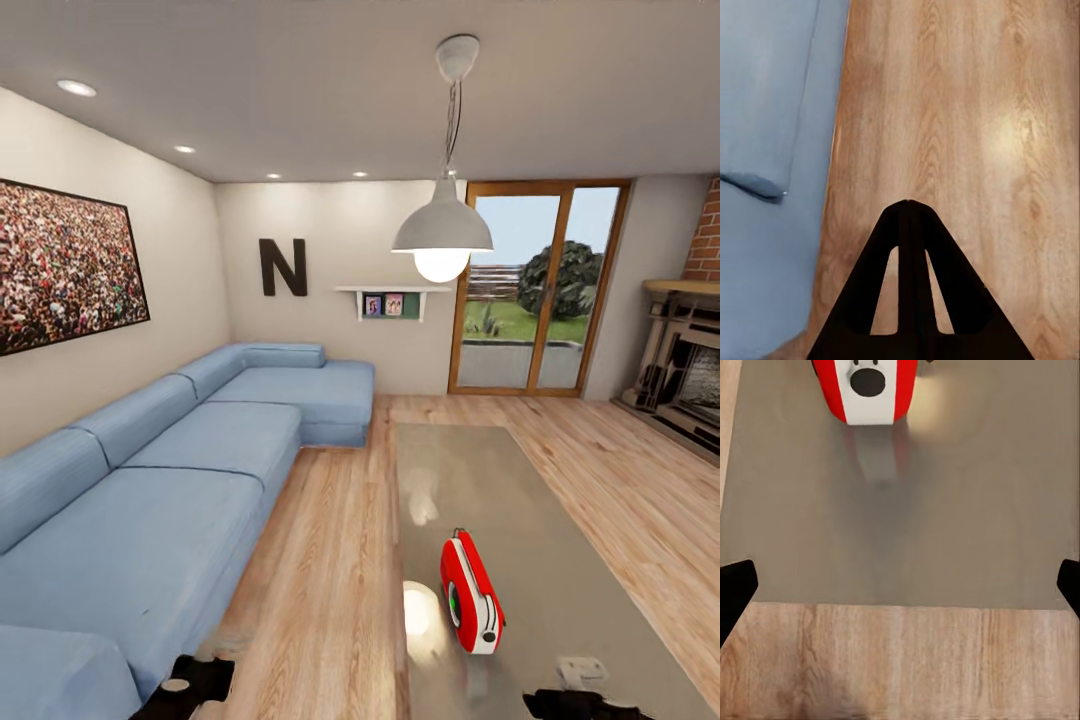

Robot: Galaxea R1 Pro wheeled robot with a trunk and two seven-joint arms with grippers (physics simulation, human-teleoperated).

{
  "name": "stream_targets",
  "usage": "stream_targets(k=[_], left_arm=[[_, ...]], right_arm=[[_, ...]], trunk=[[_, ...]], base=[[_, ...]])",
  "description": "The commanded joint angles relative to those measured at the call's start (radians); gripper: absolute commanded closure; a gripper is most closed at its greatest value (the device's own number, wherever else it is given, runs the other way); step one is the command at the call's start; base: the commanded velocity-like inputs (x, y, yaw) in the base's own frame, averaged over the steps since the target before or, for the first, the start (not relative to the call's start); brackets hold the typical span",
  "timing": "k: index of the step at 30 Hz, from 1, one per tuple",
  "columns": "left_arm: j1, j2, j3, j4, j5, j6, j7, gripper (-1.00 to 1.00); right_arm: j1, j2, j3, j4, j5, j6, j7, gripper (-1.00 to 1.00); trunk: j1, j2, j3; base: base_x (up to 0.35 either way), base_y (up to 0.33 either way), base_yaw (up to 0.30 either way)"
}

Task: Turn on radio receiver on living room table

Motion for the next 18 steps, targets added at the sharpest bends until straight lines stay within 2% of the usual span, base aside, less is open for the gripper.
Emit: stream_targets(k=[1, 5, 9, 15, 18], left_arm=[[0.0, 0.012, 0.008, 0.034, 0.0, -0.014, 0.002, 1.0], [0.001, 0.028, 0.015, 0.141, -0.001, -0.039, 0.005, 1.0], [0.002, 0.037, 0.015, 0.169, -0.002, -0.087, 0.005, 1.0], [0.003, 0.038, 0.014, 0.196, -0.002, -0.107, 0.006, 1.0], [0.003, 0.039, 0.015, 0.199, -0.002, -0.108, 0.006, 1.0]], right_arm=[[0.009, 0.001, 0.0, 0.01, 0.0, -0.001, -0.002, -1.0], [0.063, 0.008, 0.0, 0.019, -0.001, -0.002, -0.003, -1.0], [0.08, 0.016, -0.001, 0.02, -0.002, -0.001, -0.004, -1.0], [0.085, 0.083, -0.001, 0.02, -0.002, -0.001, -0.004, -1.0], [0.085, 0.107, -0.001, 0.02, -0.002, -0.001, -0.004, -1.0]], trunk=[[-0.004, 0.007, 0.003], [-0.019, 0.035, 0.016], [-0.035, 0.063, 0.028], [-0.058, 0.105, 0.047], [-0.069, 0.126, 0.057]], base=[[0.0, 0.0, 0.0], [0.0, 0.0, 0.0], [0.0, 0.0, 0.0], [0.0, 0.0, 0.0], [0.0, 0.0, 0.0]])
